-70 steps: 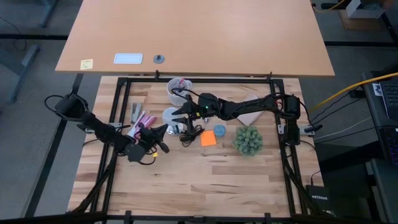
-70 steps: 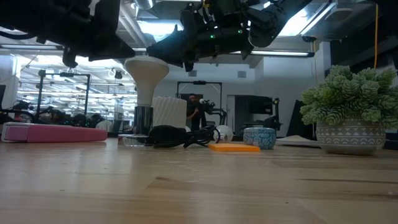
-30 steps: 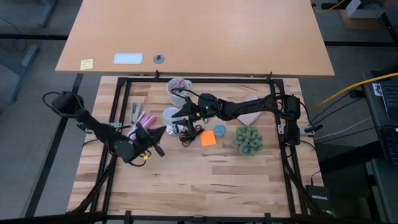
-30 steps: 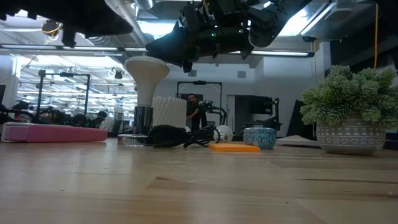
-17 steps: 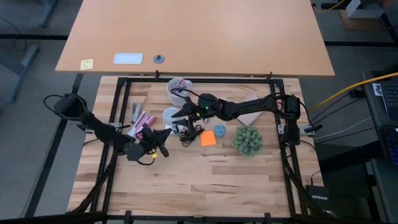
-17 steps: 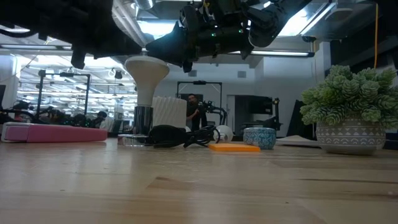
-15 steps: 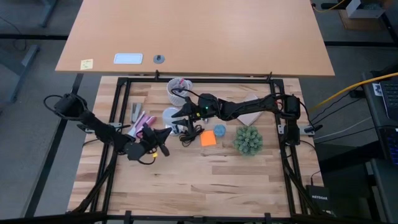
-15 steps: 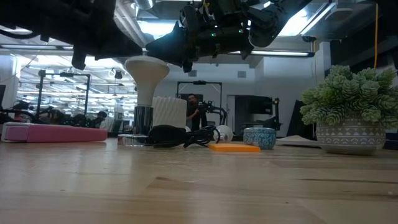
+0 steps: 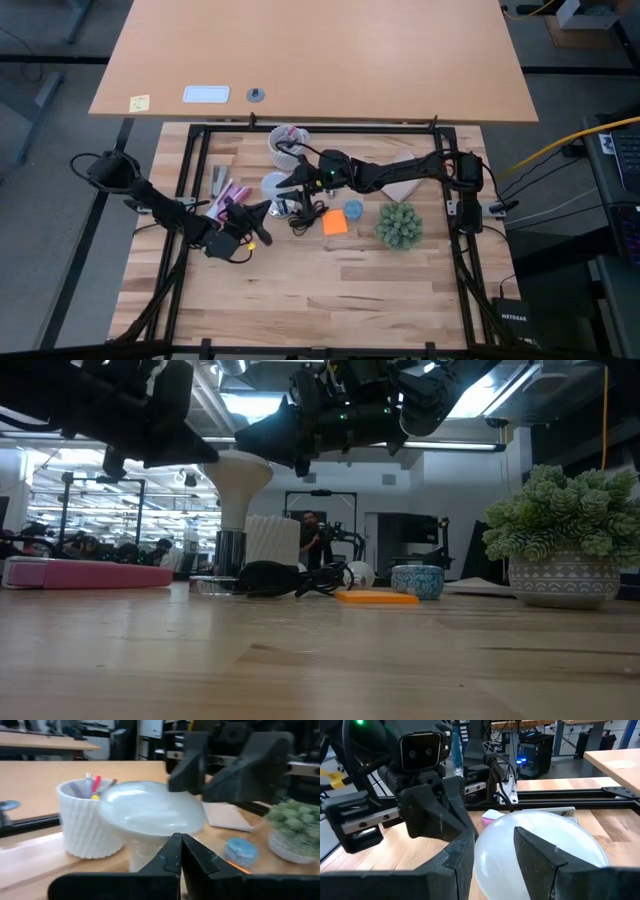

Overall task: Screw lightbulb
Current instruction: Insert the lightbulb into the silver lamp

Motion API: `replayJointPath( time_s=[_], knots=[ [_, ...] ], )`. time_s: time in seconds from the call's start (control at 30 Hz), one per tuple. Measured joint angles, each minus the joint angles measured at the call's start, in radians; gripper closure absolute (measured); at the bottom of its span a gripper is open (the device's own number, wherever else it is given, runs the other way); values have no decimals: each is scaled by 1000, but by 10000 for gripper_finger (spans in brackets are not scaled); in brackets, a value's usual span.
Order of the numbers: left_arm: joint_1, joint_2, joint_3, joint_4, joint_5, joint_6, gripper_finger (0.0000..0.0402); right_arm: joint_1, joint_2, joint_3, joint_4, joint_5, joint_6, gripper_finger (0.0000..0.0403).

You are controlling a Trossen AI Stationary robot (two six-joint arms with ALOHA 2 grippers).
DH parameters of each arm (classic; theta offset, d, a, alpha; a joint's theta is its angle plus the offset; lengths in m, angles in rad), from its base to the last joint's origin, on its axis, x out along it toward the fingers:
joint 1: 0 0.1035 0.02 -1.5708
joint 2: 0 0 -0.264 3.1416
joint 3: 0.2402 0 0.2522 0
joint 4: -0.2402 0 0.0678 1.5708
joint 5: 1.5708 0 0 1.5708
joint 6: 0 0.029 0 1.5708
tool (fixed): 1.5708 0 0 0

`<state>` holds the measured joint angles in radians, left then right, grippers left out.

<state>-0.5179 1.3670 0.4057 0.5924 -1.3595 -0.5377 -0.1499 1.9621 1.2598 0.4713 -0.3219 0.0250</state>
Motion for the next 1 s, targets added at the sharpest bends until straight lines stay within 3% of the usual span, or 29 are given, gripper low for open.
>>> replayJointPath(
  time_s=[0.63,1.0],
  knots=[
    [0,0,0,-15,-201,77,401,0,0,0,-2,-12,0,260],
    [-38,-17,0,52,-212,115,401,0,0,0,-2,-8,0,260]
  ],
)
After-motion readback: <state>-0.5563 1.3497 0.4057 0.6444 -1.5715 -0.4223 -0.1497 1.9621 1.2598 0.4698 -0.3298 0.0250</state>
